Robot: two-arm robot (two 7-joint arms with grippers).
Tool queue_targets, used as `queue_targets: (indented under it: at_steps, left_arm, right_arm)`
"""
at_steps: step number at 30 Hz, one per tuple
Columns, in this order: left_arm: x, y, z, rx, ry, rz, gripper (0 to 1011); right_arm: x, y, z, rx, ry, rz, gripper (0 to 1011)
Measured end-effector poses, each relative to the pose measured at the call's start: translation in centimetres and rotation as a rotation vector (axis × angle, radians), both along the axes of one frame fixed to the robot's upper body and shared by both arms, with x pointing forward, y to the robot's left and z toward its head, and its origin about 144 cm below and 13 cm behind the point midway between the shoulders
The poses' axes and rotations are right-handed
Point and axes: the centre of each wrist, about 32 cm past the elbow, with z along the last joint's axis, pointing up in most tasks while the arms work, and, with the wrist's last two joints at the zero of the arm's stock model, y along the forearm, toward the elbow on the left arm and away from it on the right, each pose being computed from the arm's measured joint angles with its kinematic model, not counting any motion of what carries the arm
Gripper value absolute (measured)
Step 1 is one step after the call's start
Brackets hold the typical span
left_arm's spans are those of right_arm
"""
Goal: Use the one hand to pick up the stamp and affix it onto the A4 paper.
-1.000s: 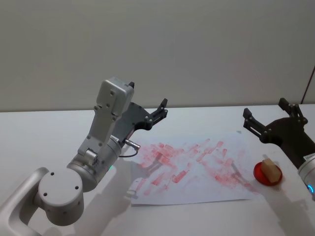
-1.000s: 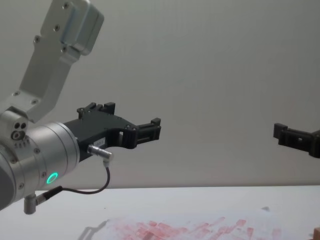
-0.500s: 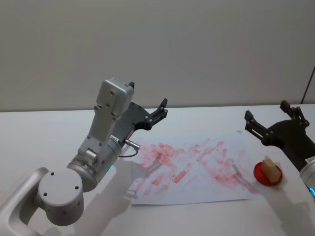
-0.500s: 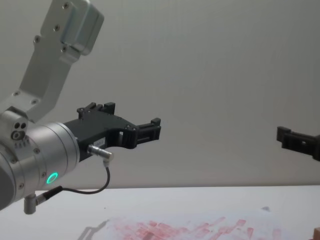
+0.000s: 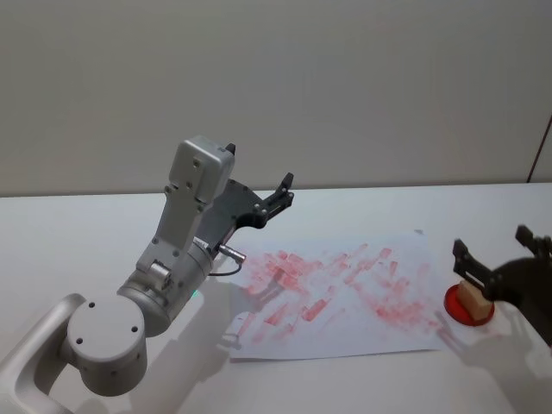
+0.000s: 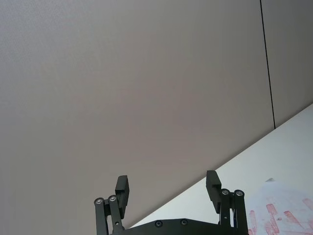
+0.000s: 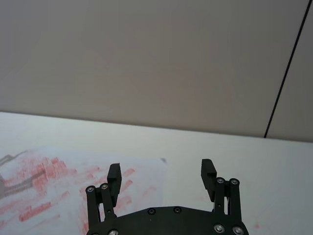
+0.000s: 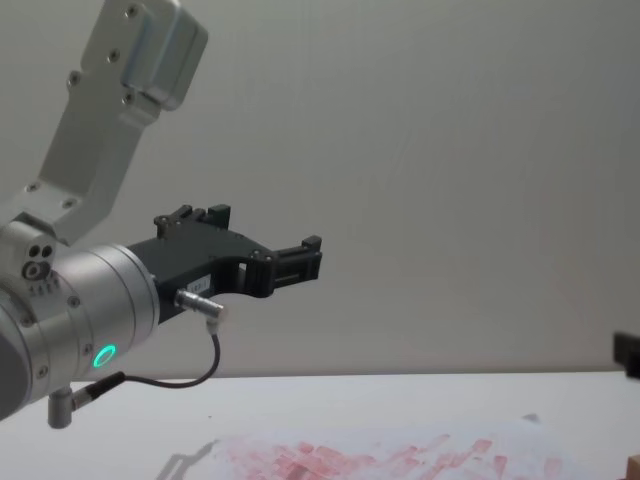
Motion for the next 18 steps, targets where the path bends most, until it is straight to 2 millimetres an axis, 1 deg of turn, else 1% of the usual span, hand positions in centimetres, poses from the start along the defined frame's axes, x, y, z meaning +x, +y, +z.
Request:
queue_targets:
  at_steps: [3, 7, 18]
  left_arm:
    - [0.0, 0.0, 0.0, 0.000, 0.000, 0.000, 1001]
    - [0.0, 0.0, 0.0, 0.000, 0.000, 0.000, 1001]
    - [0.0, 0.0, 0.0, 0.000, 0.000, 0.000, 1001]
  right_arm:
    - [-0.8, -0.2, -0.2, -0.011, 0.042, -0.014, 1001]
    - [-1.2, -0.4, -0.3, -0.023, 0.084, -0.026, 1001]
    - [-1.6, -0.5, -0.5, -0.062, 0.184, -0.038, 1001]
